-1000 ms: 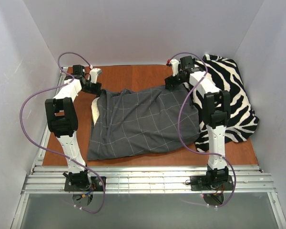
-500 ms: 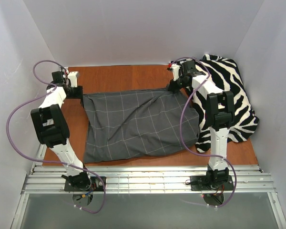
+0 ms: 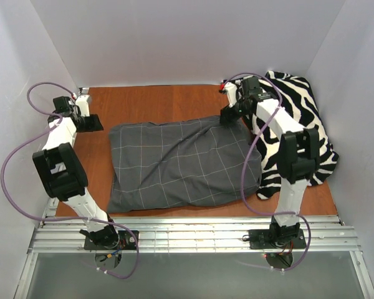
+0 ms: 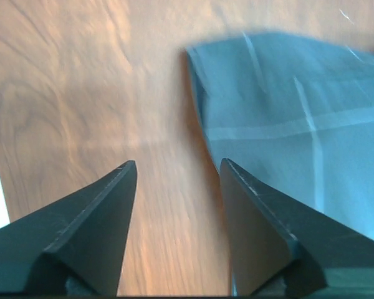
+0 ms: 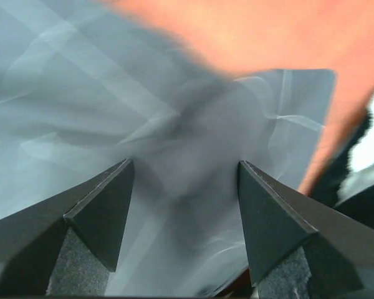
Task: Put the pillow into the pillowcase
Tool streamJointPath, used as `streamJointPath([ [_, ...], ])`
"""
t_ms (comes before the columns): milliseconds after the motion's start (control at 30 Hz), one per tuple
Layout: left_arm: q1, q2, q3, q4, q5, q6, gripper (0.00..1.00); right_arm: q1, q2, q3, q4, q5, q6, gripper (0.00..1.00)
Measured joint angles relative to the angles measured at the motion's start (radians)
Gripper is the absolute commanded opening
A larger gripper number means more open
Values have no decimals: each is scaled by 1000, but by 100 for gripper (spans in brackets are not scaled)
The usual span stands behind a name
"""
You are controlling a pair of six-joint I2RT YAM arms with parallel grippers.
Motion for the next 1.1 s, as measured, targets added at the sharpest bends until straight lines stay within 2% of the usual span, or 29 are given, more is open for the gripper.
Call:
streamJointPath([
  [100,6,-94,-59,-56,44,30,46,103,-163,-127,-19,8,-32,62],
  [167,0,-154,-115,-106,91,56,42,190,-216,-176,-27,12,-46,62],
  [267,-8,-182,-206,-163,181,92,35,297,-165,-202,-33,18,-66,62],
  [300,-11,-179,-242,-173,208,98,23,312,-113,-187,-42,27,-71,61],
  [333,-13,-172,-277,-186,232,97,18,316,-39,-157,-50,39,-72,61],
  [400,-18,-152,-330,-209,278,112,7,311,130,-42,-80,45,-76,61],
  [433,-21,-147,-346,-214,299,120,4,304,198,74,-143,30,-76,62],
  [567,-44,-154,-367,-232,360,185,0,299,490,625,-160,111,-87,67],
  [600,-59,-159,-369,-236,364,196,0,301,549,714,-111,133,-95,67],
  [633,-77,-168,-371,-233,365,196,0,306,570,734,-50,152,-108,67],
  [700,-101,-187,-371,-218,365,177,0,309,532,637,57,175,-130,68],
  [800,-89,-214,-365,-145,348,100,0,319,307,257,204,197,-176,67],
  [867,-72,-215,-347,-79,307,34,0,322,189,105,222,212,-201,69],
  [967,-62,-182,-280,10,188,-50,0,322,85,-35,234,238,-224,74],
  [1067,-49,-141,-204,76,89,-85,0,310,63,-107,239,255,-224,75],
  [1100,-42,-137,-188,85,62,-85,5,303,63,-116,238,253,-215,76],
])
